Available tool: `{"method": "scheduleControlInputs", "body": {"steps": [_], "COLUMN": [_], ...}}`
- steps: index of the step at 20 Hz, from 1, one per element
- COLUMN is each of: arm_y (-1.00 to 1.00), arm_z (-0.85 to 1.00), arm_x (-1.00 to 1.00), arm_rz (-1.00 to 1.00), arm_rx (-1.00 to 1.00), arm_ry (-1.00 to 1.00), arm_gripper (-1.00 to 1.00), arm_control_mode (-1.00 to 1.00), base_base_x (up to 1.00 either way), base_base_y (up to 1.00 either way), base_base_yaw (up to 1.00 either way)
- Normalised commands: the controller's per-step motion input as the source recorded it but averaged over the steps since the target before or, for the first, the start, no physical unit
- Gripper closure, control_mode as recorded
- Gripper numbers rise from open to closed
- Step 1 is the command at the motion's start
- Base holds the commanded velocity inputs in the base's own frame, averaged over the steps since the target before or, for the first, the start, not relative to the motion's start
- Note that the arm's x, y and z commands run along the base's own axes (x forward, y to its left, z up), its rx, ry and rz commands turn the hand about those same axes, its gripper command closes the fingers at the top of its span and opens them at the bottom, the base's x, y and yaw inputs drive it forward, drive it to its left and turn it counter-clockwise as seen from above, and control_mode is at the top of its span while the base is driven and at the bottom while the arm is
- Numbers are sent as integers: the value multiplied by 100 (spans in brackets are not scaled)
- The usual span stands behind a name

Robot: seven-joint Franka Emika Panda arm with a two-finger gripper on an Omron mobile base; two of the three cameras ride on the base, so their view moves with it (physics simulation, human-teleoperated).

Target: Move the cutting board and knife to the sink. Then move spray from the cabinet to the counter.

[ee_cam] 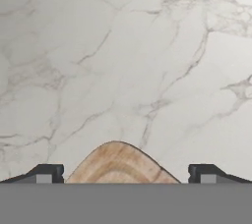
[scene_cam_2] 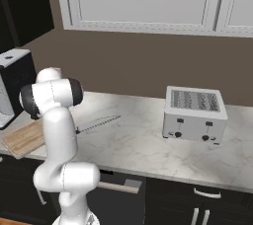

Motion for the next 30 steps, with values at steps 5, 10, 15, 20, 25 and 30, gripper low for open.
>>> {"method": "scheduleControlInputs", "body": {"steps": [5, 10, 15, 20, 25, 30], "arm_y": [18, 17, 15, 10, -5, -15], "arm_z": [-21, -21, -22, -24, -17, -2], "arm_x": [-62, -65, -65, -52, 3, 34], "arm_rz": [8, 6, 5, 3, 3, 6], "arm_rx": [0, 0, 0, 0, 0, 0], "arm_ry": [0, 0, 0, 0, 0, 0], "arm_gripper": [-100, -100, -100, -100, -100, -100], "arm_control_mode": [-100, -100, -100, -100, -100, -100], "base_base_x": [0, 0, 0, 0, 0, 0], "base_base_y": [0, 0, 0, 0, 0, 0], "base_base_yaw": [0, 0, 0, 0, 0, 0]}}
